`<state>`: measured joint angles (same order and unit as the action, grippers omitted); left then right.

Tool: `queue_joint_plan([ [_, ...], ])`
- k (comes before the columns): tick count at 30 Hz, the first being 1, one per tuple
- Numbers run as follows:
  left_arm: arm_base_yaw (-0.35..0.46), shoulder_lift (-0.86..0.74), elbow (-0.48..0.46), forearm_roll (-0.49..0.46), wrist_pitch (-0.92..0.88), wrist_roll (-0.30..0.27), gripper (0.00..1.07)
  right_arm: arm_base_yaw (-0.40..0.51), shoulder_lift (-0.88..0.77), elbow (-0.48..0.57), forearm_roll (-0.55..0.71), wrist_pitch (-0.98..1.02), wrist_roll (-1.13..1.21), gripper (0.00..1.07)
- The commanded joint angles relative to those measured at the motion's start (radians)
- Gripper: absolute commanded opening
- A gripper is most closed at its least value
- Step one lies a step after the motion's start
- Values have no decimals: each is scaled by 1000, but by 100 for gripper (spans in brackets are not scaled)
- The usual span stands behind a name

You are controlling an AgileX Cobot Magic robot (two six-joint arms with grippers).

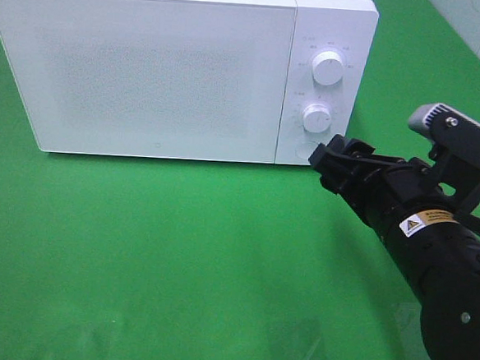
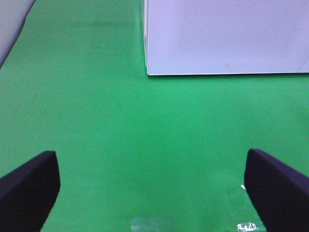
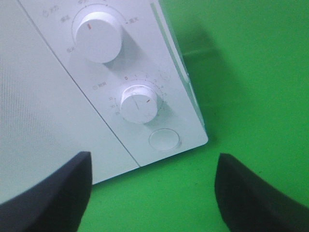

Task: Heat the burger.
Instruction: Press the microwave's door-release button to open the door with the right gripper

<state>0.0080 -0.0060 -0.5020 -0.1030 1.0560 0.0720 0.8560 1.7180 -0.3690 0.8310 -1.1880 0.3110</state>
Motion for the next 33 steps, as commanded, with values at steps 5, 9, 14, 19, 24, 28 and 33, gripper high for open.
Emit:
queue_joint_plan([
  [5, 0, -21, 4, -1, -15, 1, 96, 1, -3, -6, -11, -8, 504, 51],
  [9, 0, -21, 4, -1, -15, 1, 96, 1, -3, -6, -12, -8, 654, 38],
  [14, 0, -21, 4, -1, -15, 1, 96, 1, -3, -6, -13, -7, 767, 22],
  [19, 0, -21, 4, -1, -15, 1, 96, 1, -3, -6, -12, 71, 855, 7],
  [24, 0, -21, 4, -1, -15, 1, 96, 1, -3, -6, -15, 142, 930, 0],
  [28, 0, -21, 4, -1, -15, 1, 96, -5, -3, -6, -14, 157, 945, 0],
  [33, 0, -21, 4, -1, -15, 1, 96, -5, -3, -6, 16, 183, 946, 0],
])
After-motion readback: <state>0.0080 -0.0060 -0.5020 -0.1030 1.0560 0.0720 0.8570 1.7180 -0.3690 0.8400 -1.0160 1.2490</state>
